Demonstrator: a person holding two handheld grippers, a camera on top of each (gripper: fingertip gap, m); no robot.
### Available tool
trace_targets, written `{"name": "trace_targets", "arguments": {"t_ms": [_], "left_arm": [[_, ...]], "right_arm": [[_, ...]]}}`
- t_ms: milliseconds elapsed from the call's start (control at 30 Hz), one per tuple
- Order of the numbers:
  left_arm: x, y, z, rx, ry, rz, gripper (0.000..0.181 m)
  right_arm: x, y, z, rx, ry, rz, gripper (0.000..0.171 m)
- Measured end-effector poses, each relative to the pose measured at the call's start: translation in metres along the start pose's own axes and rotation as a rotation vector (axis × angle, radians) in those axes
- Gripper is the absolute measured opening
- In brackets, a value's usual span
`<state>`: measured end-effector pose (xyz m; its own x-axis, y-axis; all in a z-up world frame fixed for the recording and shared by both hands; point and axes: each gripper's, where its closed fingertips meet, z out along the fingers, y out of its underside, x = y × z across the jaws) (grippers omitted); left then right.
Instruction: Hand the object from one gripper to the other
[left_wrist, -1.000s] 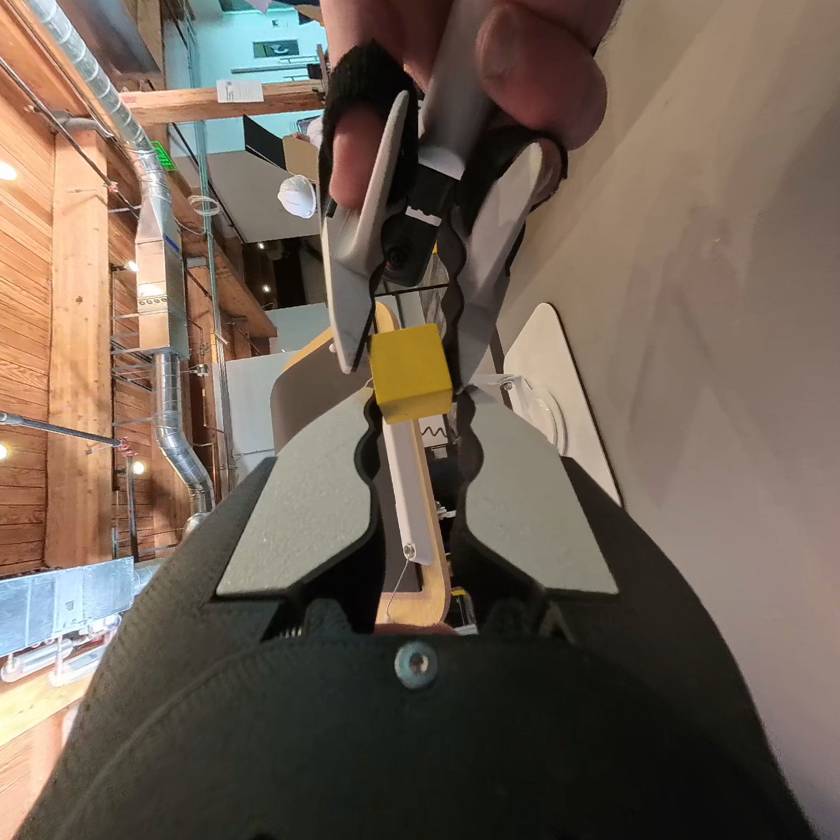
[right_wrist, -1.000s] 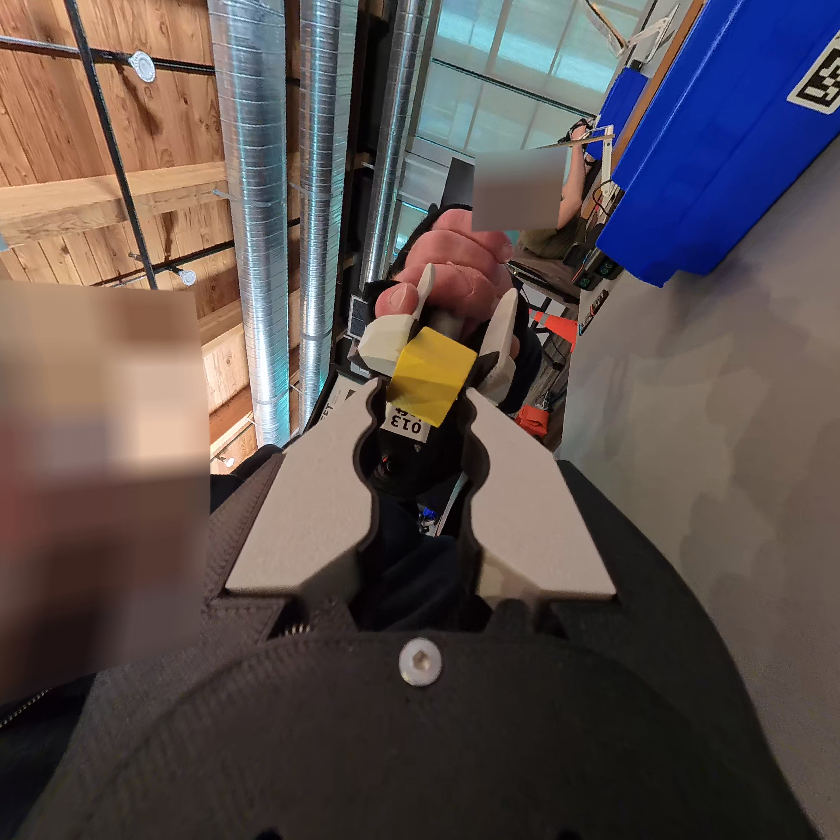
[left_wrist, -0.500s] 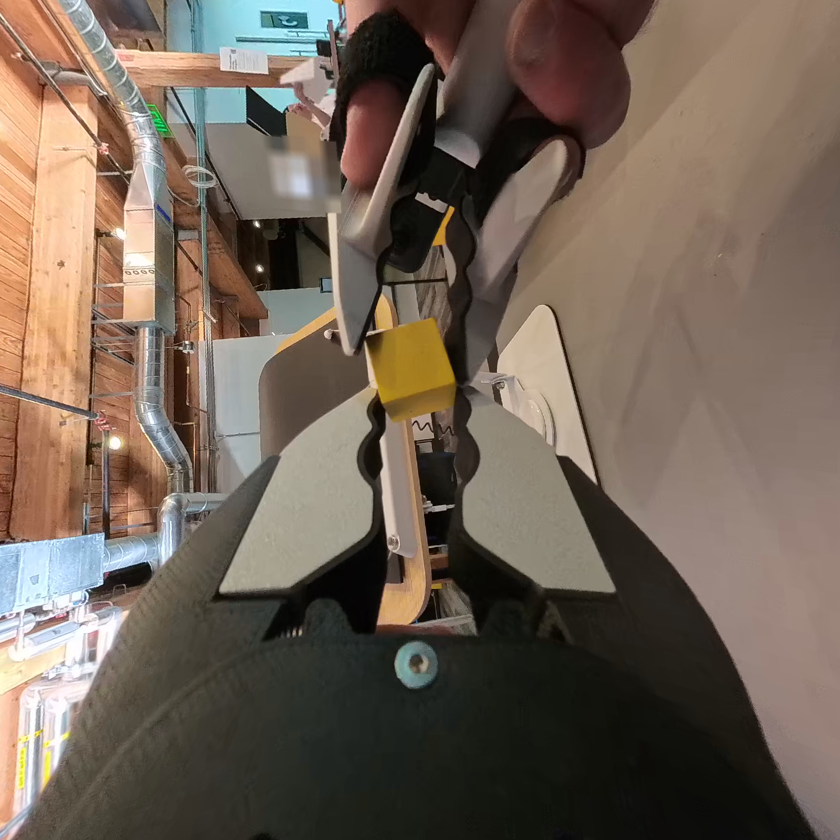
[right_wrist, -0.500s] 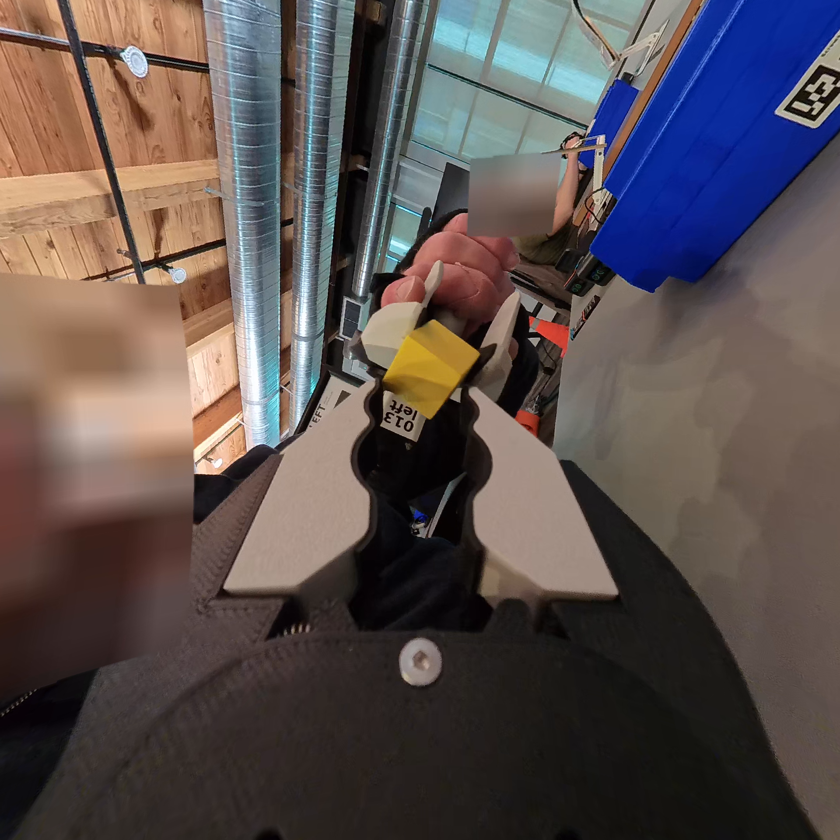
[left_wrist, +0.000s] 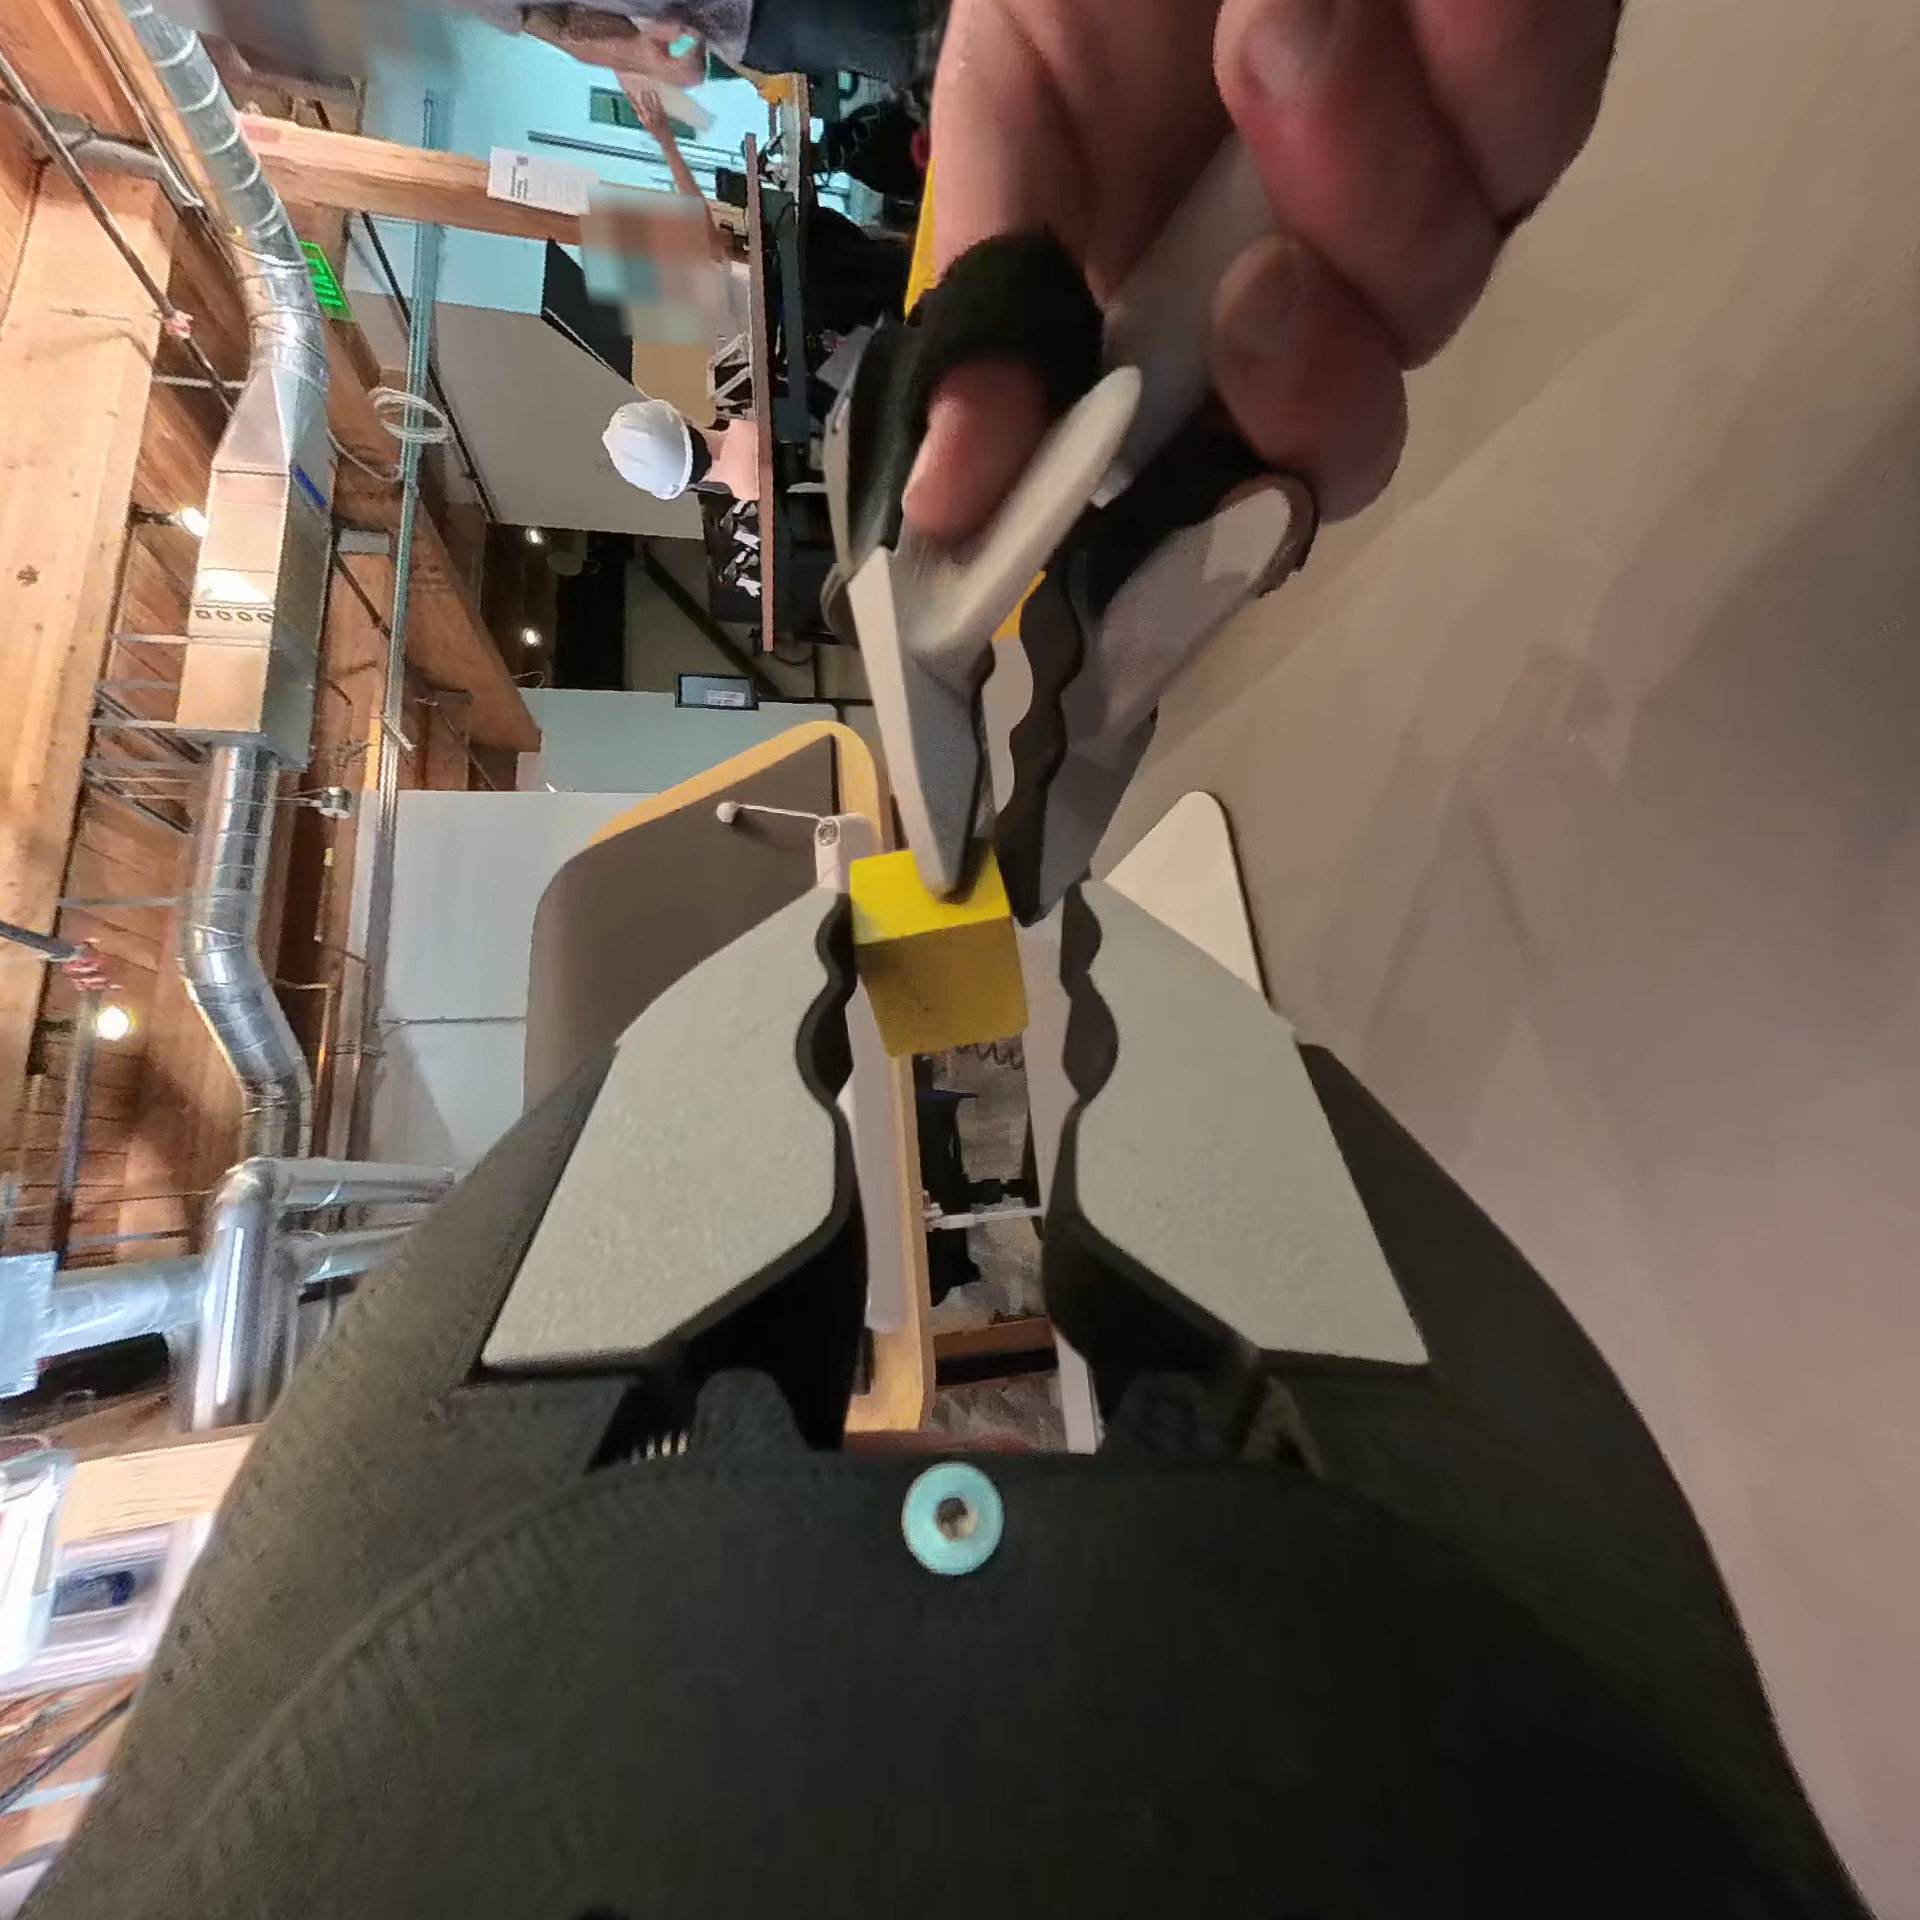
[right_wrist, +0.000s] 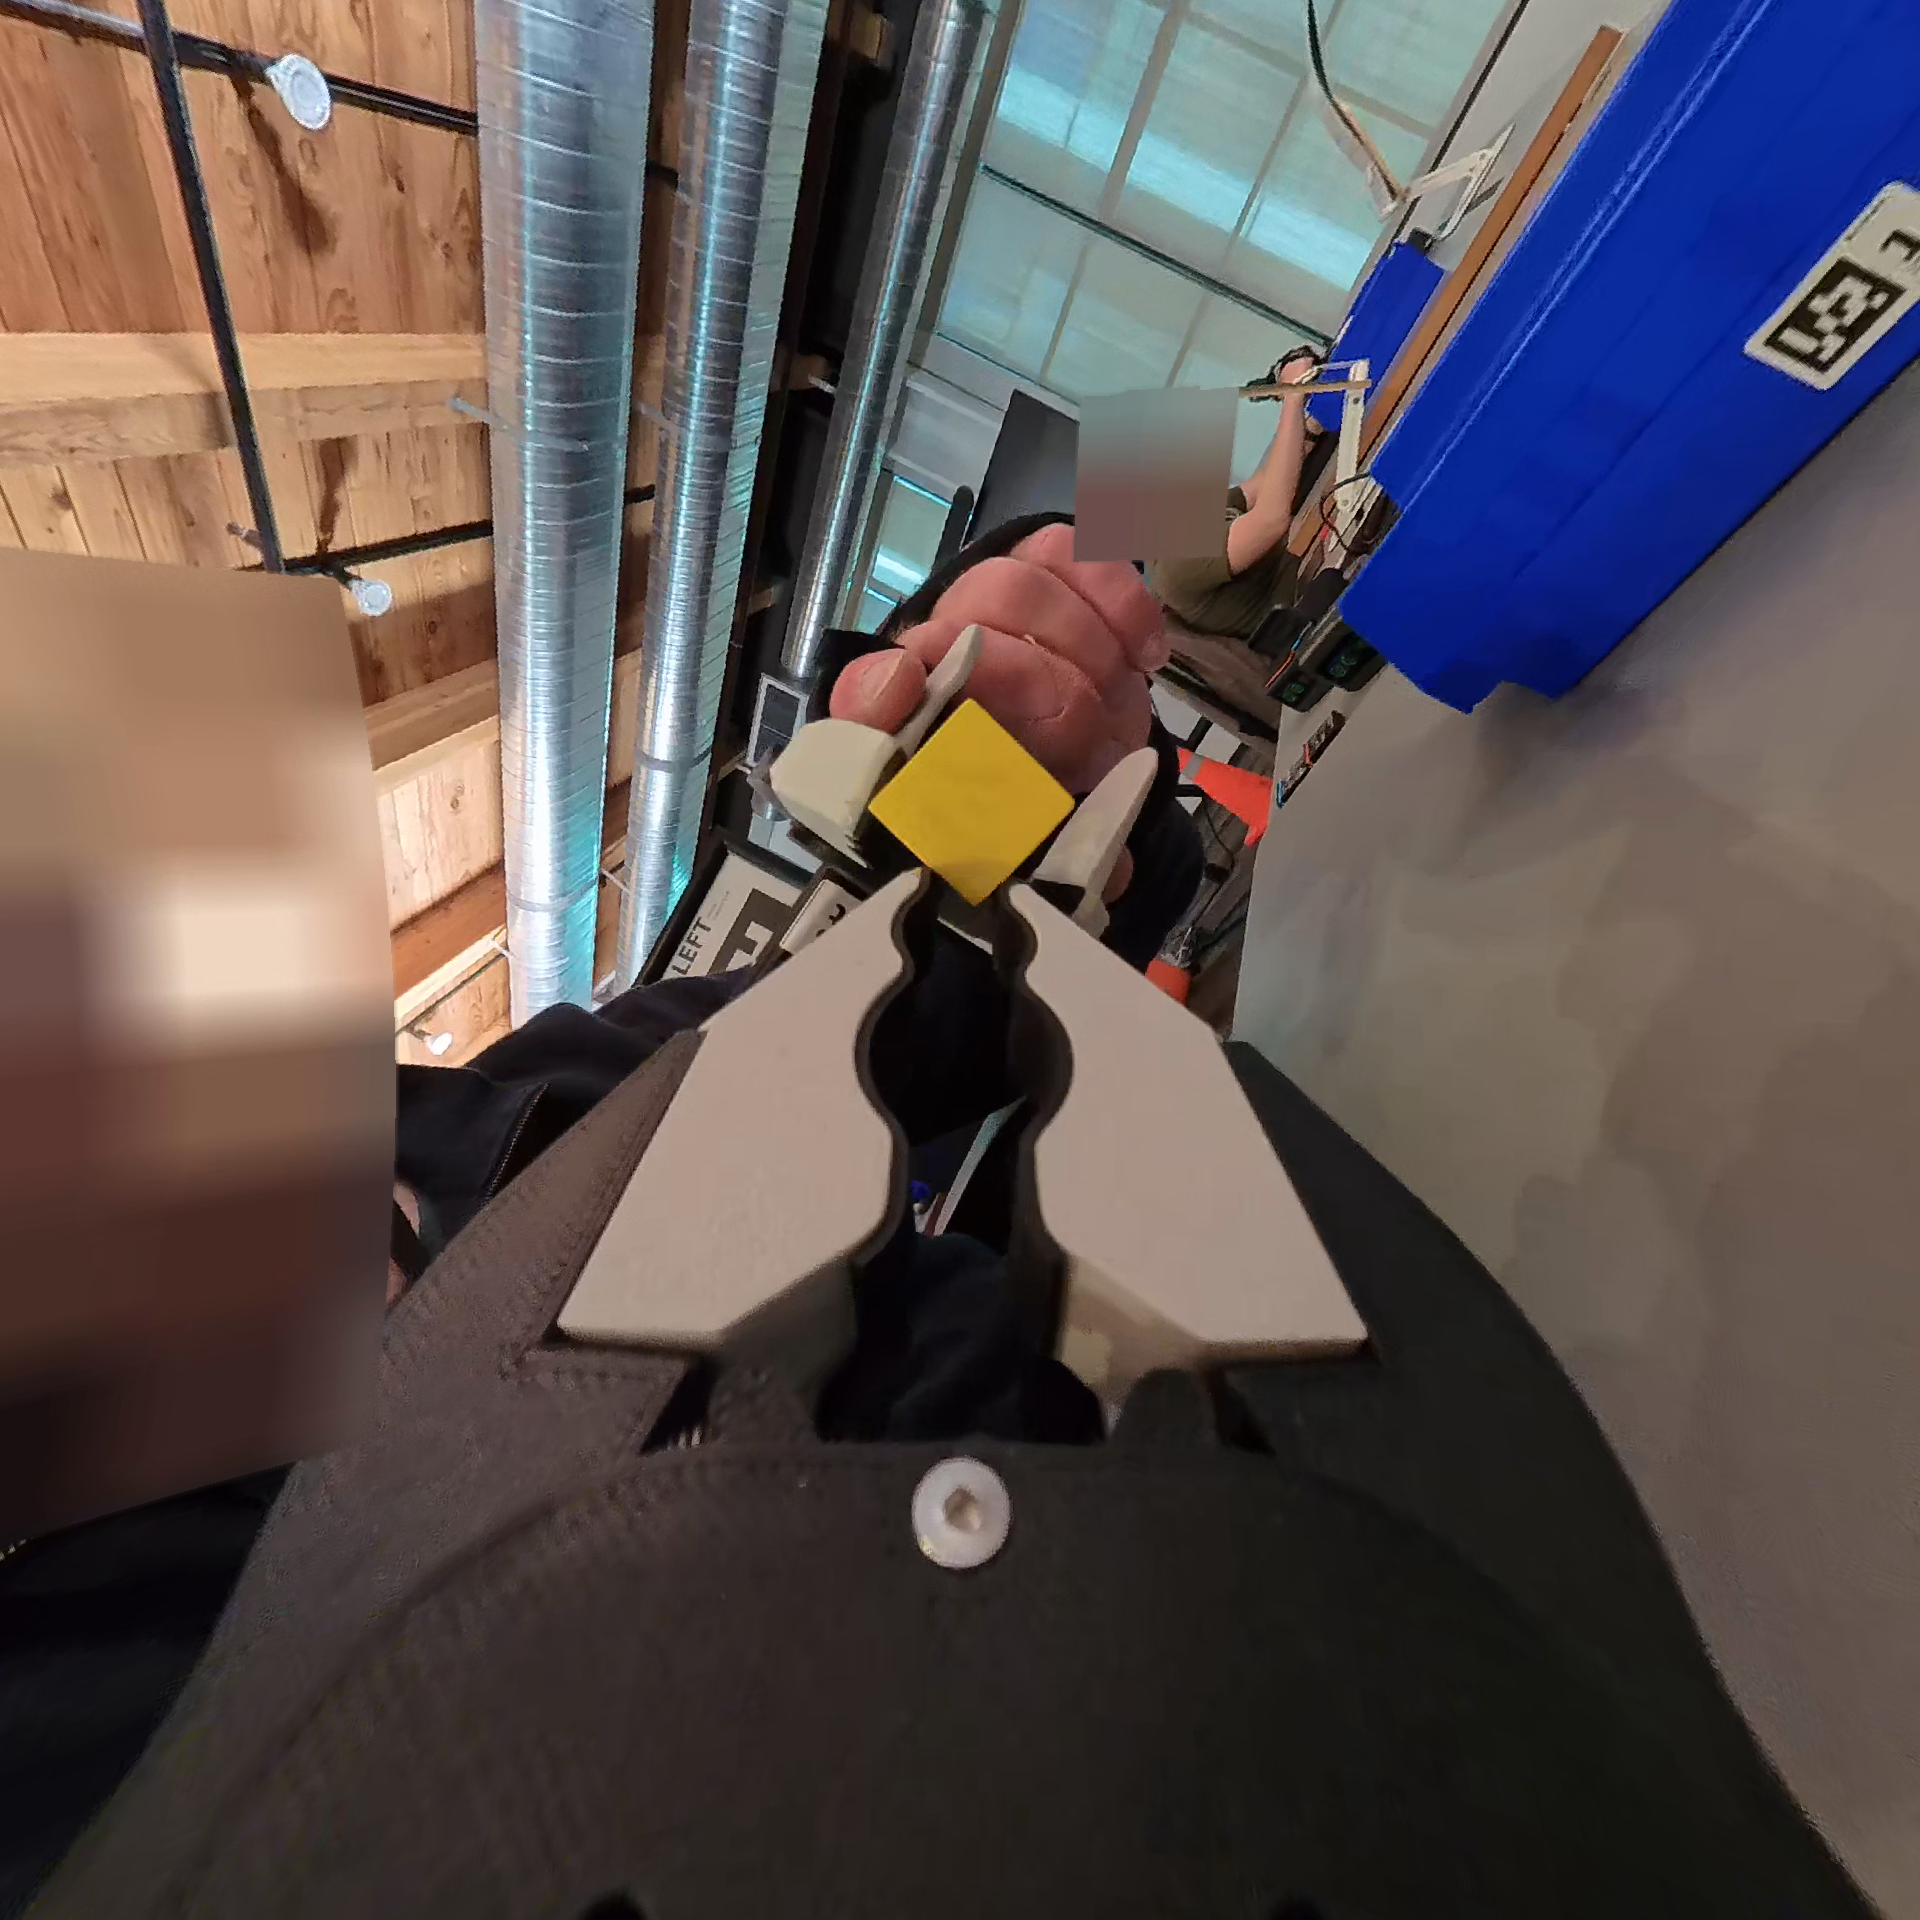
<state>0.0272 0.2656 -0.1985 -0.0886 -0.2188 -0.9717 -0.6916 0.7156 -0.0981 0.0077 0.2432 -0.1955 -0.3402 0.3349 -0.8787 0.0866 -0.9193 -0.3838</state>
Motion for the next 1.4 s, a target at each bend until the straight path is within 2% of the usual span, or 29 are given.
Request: {"name": "trace_targets", "arguments": {"t_ms": [200,367,533,800,1267,1400], "left_arm": [[-0.002,-0.002,0.0,0.004,0.003,-0.036,0.034],[0.0,0.0,-0.002,0.002,0.019,-0.085,0.032],[0.0,-0.004,-0.003,-0.007,0.009,-0.057,0.032],[0.005,-0.005,0.0,-0.069,0.0,0.063,0.03],[-0.012,-0.01,-0.004,-0.032,-0.073,-0.033,0.029],[-0.017,-0.013,-0.007,0.011,-0.053,-0.181,0.029]], "right_arm": [[-0.003,0.002,-0.003,-0.018,0.003,-0.029,0.007],[-0.006,0.004,-0.003,-0.036,0.016,-0.064,0.017],[-0.001,0.008,-0.005,-0.071,0.09,-0.095,0.007],[0.016,0.011,-0.017,-0.156,0.306,-0.207,0.0],[0.015,0.012,-0.025,-0.244,0.503,-0.393,0.007],[0.006,0.0,-0.029,-0.211,0.541,-0.586,0.017]]}}
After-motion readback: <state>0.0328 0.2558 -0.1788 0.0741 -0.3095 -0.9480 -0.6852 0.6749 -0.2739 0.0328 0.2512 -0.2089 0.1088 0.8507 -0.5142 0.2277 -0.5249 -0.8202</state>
